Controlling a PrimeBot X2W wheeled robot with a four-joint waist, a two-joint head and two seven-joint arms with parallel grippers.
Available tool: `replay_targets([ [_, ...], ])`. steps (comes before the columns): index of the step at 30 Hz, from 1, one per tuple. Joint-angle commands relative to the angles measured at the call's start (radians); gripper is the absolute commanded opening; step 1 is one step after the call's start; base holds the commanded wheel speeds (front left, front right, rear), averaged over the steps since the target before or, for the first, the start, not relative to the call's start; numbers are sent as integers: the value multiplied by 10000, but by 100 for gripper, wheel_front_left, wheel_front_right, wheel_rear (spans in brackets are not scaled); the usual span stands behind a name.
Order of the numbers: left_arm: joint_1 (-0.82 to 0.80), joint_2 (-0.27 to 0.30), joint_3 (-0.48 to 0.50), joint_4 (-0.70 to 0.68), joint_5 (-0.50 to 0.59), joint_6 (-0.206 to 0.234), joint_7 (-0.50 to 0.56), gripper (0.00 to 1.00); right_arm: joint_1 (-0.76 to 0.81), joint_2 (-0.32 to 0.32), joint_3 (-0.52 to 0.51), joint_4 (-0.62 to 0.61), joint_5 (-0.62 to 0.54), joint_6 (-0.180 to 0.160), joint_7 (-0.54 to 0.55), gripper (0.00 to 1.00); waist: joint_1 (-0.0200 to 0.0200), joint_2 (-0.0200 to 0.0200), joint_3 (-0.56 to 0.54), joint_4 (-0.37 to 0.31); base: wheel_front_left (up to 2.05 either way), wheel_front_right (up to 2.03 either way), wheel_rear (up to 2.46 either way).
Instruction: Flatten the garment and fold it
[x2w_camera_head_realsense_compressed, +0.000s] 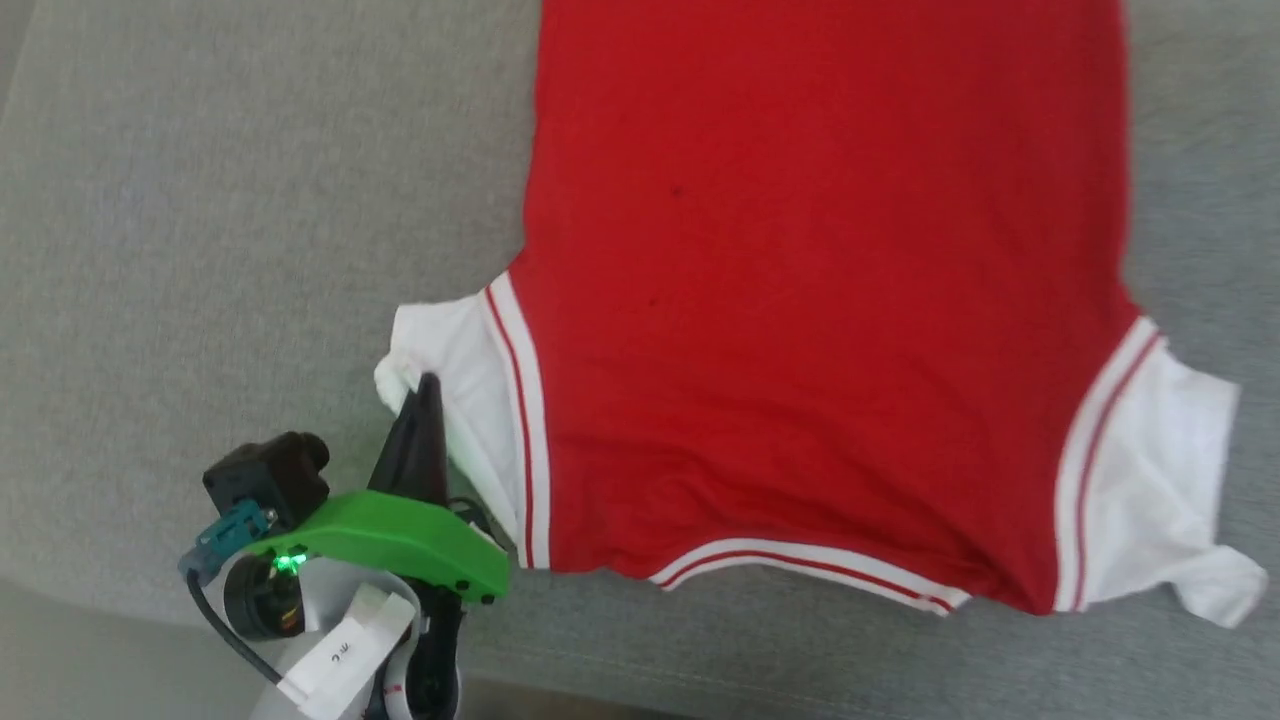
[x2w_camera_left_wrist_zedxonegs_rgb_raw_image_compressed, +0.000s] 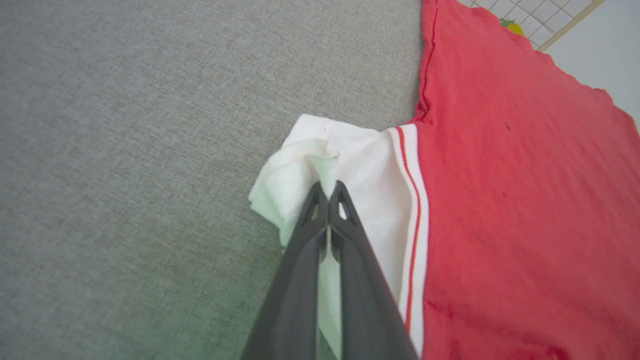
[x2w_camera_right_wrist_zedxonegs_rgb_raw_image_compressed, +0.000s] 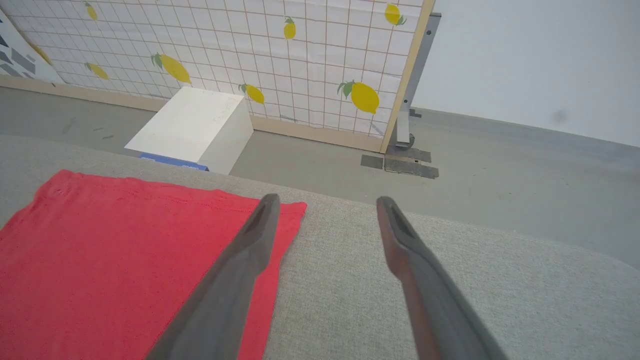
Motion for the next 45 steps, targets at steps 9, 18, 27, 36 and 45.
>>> replay_targets([
  [9,-129,-214,-199,-1274,182,98,-286,0,-2345,-358,413,841,-1053,-13,3196,100,-2,-1,2608,1709,0,0,0],
  [18,-109,-297,-401,-1963,266,103,-400,0,-3158,-654,594,498,-1745,-13,4960,100,-2,-1,3449,1989,0,0,0],
  [27,-182,-288,-477,-2223,339,130,-424,0,-3017,-1005,1246,395,-1390,-13,6040,100,-2,-1,3706,1944,0,0,0],
  [36,-201,-225,-460,-2076,301,154,-350,0,-2757,-1187,1004,55,-1205,-13,6612,0,-2,-1,3268,1764,0,0,0],
  [45,-516,86,-408,-1322,279,20,-42,0,-2427,-725,484,-149,-817,-13,4834,0,-2,-1,1645,1059,0,0,0],
])
